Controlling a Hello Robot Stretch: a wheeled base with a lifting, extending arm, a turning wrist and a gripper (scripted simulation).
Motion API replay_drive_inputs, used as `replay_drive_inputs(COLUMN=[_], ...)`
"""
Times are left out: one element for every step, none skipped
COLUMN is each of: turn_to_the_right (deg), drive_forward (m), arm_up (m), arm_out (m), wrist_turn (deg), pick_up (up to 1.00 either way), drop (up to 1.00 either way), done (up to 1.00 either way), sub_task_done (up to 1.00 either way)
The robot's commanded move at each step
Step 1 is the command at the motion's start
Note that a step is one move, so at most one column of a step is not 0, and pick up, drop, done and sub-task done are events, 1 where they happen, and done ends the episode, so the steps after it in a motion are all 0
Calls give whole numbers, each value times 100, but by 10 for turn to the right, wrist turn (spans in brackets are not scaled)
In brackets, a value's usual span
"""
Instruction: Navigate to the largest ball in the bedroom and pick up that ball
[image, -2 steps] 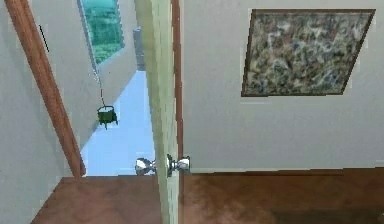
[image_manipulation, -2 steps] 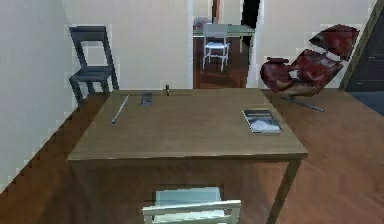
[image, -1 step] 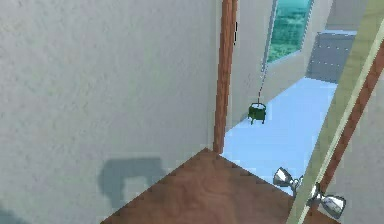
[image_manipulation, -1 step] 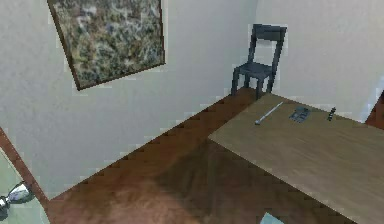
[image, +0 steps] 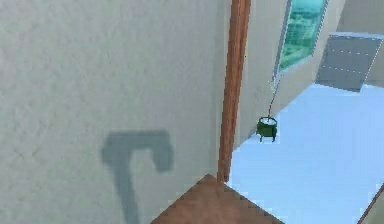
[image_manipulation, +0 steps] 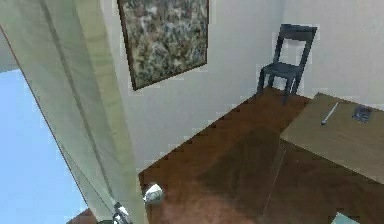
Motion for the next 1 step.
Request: replay_drive_inputs(turn_to_the_right=[0], drive_forward=[65], arm_up=[0], arm_out=[0], wrist_turn=[0], pick_up=[0], drop=[0], done=[0], sub_task_done=[0])
